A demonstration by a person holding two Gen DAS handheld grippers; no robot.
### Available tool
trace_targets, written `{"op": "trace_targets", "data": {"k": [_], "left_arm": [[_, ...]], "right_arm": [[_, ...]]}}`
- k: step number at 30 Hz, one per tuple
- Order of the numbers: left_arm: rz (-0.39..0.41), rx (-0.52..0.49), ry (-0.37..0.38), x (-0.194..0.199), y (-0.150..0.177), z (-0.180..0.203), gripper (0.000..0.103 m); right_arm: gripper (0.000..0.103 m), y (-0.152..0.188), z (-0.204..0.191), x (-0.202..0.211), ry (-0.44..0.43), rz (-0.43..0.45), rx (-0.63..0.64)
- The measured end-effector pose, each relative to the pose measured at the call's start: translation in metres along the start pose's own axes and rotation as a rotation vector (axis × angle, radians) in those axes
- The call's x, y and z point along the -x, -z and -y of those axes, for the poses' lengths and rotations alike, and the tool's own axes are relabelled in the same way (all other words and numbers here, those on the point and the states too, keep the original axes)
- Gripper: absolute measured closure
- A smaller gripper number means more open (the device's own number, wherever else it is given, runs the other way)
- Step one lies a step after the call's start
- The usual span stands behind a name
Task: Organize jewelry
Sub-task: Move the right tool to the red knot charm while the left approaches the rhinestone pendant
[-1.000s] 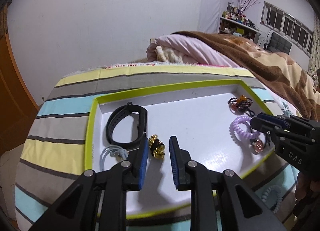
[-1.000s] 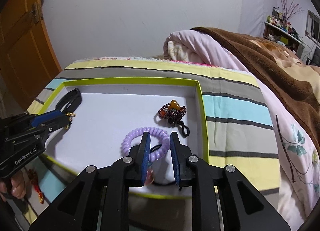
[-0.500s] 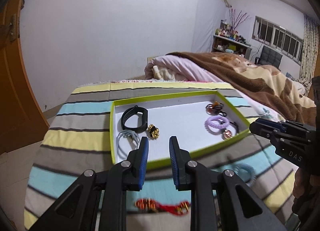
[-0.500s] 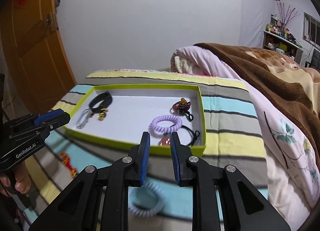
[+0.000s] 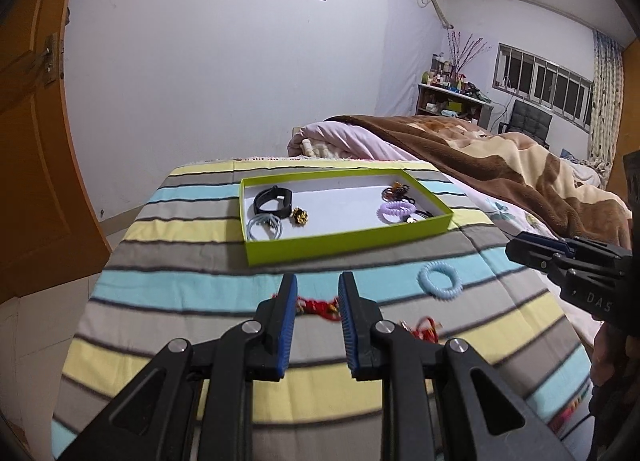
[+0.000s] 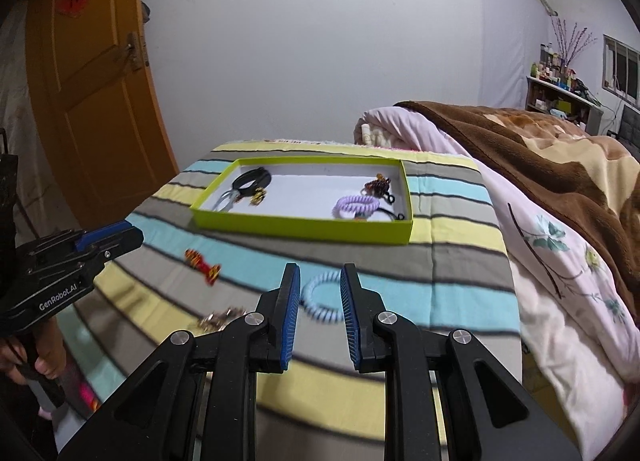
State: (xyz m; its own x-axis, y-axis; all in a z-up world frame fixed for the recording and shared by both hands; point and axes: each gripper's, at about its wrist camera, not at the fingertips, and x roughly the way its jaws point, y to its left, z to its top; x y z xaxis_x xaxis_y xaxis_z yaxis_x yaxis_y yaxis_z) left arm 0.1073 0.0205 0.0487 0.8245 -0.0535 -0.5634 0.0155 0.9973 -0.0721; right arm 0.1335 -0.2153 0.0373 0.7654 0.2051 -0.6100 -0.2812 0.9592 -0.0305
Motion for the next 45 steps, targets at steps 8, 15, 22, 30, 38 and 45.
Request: {"op": "trace_targets", "data": {"k": [8, 15, 22, 30, 38, 45], "left_arm": [[-0.006, 0.006, 0.005, 0.022, 0.025, 0.004, 0.081], [-0.001, 0.007, -0.006, 0.032, 0.037, 0.004, 0.081], [0.005, 0.005, -0.001, 0.036, 0.042, 0.005, 0.081], [-0.013, -0.001, 0.011, 0.027, 0.046, 0.005, 0.081], [-0.036, 0.006, 0.015, 0.014, 0.049, -0.001, 0.081], [-0.038, 0.019, 0.013, 0.01, 0.049, -0.01, 0.081]], "right_arm": [[0.082, 0.027, -0.008, 0.016, -0.032, -0.024, -0.023], [0.082, 0.038, -0.012, 0.022, -0.046, -0.03, -0.039], [0.082, 0.042, -0.02, 0.02, -0.062, -0.043, -0.032], [0.082, 0.044, -0.028, 0.004, -0.081, -0.073, -0.028], [0.081, 0.044, -0.036, -0.02, -0.11, -0.119, -0.032], [0.081, 0.04, -0.046, -0.044, -0.135, -0.153, -0.03]]}}
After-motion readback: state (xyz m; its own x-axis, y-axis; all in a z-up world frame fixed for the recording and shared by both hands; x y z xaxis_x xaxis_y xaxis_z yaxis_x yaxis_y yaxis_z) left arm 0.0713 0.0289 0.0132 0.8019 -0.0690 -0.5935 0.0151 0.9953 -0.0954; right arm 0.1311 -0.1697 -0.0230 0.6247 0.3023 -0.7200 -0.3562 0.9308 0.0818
